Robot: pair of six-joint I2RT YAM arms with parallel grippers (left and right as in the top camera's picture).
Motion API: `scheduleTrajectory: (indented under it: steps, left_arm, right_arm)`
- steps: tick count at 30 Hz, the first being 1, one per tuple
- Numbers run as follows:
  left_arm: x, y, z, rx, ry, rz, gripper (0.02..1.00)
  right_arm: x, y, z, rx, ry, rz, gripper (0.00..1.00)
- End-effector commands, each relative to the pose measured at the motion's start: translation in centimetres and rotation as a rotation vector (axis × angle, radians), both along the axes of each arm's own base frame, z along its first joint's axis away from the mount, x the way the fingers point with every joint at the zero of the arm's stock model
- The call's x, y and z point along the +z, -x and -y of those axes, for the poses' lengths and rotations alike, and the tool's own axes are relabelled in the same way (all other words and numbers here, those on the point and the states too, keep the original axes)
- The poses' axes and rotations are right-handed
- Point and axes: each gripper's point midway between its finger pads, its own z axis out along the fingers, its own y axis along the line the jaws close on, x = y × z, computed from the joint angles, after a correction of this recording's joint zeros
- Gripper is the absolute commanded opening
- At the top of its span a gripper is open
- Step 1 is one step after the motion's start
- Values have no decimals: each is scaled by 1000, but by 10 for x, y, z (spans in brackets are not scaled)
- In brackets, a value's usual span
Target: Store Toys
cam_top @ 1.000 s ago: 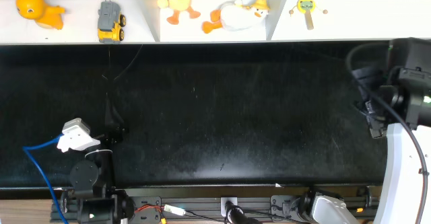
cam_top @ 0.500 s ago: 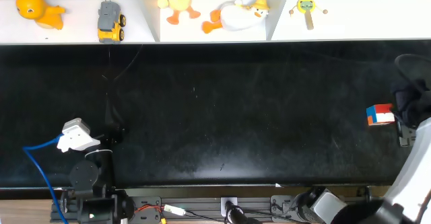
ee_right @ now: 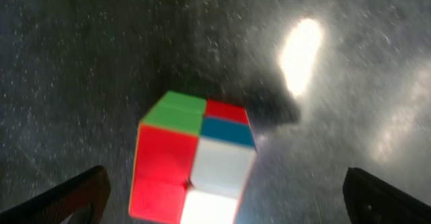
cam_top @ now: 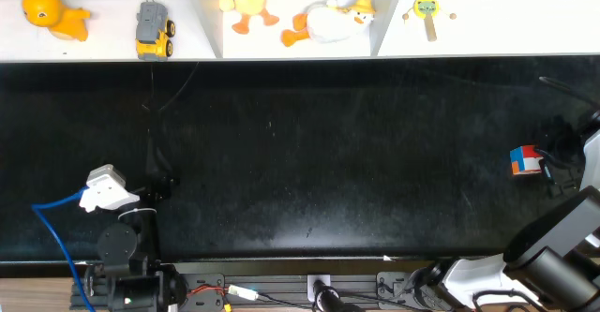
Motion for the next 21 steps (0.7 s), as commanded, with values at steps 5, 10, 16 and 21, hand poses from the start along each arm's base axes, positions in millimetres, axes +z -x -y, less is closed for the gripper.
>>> scheduleTrajectory:
  steps: [5, 10, 16, 21]
  left_arm:
    - [1, 0, 0, 5, 16, 13, 998]
    - [1, 0, 0, 5, 16, 13, 998]
    - [1, 0, 0, 5, 16, 12, 998]
    - [1, 0, 0, 5, 16, 12, 998]
  right_arm:
    - [-24, -9, 5, 22, -27, 2, 998]
    - [-33, -16, 4, 2, -52, 22, 978]
    - [-33, -20, 5, -12, -45, 34, 950]
    - [-36, -24, -3, -22, -51, 35, 901]
